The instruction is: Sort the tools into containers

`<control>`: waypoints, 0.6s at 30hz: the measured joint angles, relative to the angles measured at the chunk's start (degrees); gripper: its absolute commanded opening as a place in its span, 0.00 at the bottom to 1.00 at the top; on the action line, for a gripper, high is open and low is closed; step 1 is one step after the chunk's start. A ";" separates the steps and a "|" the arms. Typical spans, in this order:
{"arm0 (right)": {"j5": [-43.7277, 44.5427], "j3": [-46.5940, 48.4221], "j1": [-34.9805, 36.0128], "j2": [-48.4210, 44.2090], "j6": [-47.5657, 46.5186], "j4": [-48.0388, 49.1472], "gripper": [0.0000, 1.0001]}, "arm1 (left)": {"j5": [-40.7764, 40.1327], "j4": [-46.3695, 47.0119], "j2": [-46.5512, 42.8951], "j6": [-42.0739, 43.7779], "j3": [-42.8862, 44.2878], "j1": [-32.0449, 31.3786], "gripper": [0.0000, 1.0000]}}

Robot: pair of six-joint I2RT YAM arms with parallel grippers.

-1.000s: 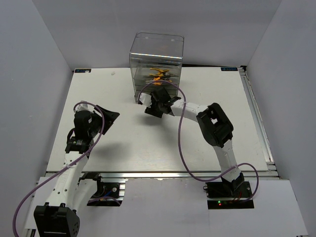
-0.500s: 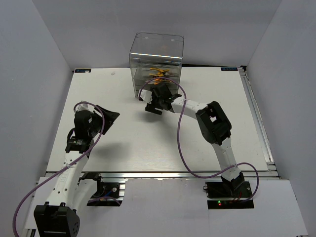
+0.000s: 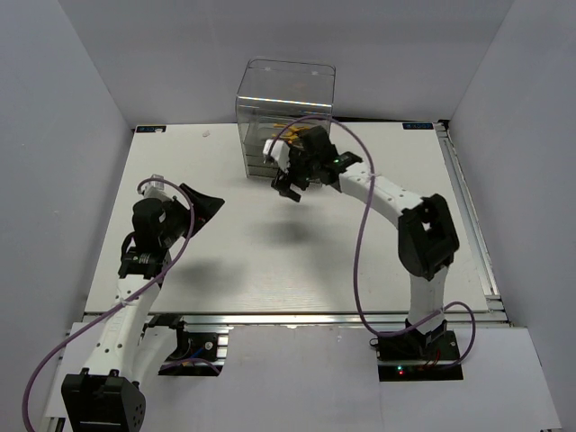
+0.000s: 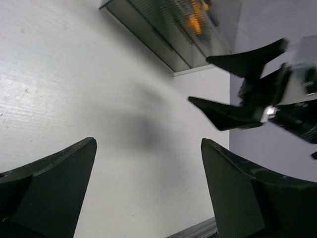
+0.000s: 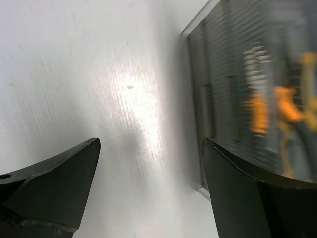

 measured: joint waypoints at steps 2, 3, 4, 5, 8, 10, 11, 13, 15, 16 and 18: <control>-2.21 1.09 -1.40 -3.39 2.56 -0.74 0.89 | 1.90 1.57 0.26 1.46 0.68 0.00 0.98; -2.99 1.38 -2.49 -5.11 3.67 -0.87 0.89 | 2.78 2.23 0.48 2.03 1.14 0.00 0.98; -3.52 1.46 -3.61 -6.71 4.68 -0.90 0.89 | 3.58 2.84 0.70 2.58 1.68 0.00 0.98; -3.91 1.44 -4.98 -8.39 5.84 -1.03 0.89 | 4.50 3.50 0.92 3.21 2.27 0.00 0.98; -4.74 0.81 -9.35 -12.59 9.14 -1.07 0.89 | 6.54 4.98 1.29 4.72 4.04 0.00 0.98; -5.51 -0.79 -12.41 -15.23 11.87 -0.92 0.89 | 7.87 5.40 1.51 5.33 5.27 0.00 0.98; -5.90 -1.70 -13.92 -16.41 13.20 -0.87 0.89 | 8.66 5.51 1.64 5.70 6.08 0.00 0.98; -6.67 -4.07 -16.68 -18.75 15.63 -0.68 0.89 | 9.99 5.84 1.84 6.16 7.32 0.00 0.98; -6.73 -6.38 -18.43 -20.72 17.49 -0.83 0.89 | 11.19 5.88 1.90 6.49 8.50 0.00 0.98; -6.51 -7.82 -19.02 -21.90 18.16 -0.61 0.89 | 11.78 5.97 1.90 6.64 8.98 0.00 0.98; -4.66 -11.32 -19.58 -24.94 19.61 -0.50 0.89 | 12.63 6.19 1.68 6.71 9.49 0.00 0.98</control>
